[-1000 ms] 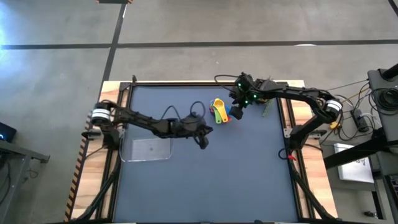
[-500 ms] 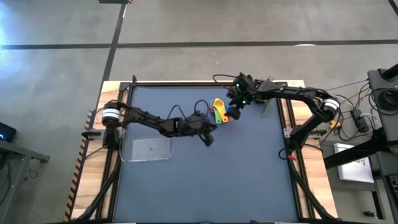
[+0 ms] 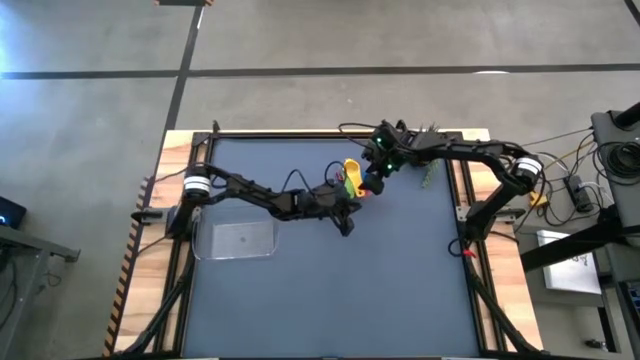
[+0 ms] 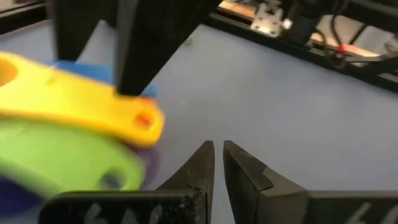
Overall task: Nest measuring cups in basket
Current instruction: Adjust the stacked measuring cups on the table
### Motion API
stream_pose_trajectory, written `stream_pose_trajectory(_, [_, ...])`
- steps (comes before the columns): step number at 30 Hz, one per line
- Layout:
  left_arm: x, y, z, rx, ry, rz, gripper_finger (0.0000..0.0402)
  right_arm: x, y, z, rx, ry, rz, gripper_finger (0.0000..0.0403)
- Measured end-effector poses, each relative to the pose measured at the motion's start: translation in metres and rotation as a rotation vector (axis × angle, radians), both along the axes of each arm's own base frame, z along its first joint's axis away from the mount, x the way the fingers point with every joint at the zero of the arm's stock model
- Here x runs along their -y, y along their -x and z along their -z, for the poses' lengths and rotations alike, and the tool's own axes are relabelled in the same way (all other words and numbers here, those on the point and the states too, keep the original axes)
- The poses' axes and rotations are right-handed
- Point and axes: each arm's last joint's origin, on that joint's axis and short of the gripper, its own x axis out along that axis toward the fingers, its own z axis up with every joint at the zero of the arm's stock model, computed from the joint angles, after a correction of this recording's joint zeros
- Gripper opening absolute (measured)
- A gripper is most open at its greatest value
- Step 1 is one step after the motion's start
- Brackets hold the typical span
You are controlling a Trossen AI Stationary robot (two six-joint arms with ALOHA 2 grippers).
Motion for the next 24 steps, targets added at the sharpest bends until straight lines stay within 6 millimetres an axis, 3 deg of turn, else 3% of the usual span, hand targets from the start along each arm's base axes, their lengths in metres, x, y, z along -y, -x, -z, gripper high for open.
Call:
stream_pose_trajectory(12, [0.001,-0.019,0.000,-0.022,0.016,0.074,0.0017,-0.017,-0.014,-0.002,0.033,-0.003,-0.034,0.0386])
stream_pose_trajectory(19, [0.003,-0.005,-0.023,-0.072,0.003,0.105,0.0017,-0.013,-0.012,-0.003,0.031,0.000,-0.019,0.0386])
stream_pose_trajectory(24, [0.004,0.015,-0.027,-0.093,-0.009,0.094,0.0017,-0.013,-0.011,-0.003,0.029,0.002,-0.025,0.0386])
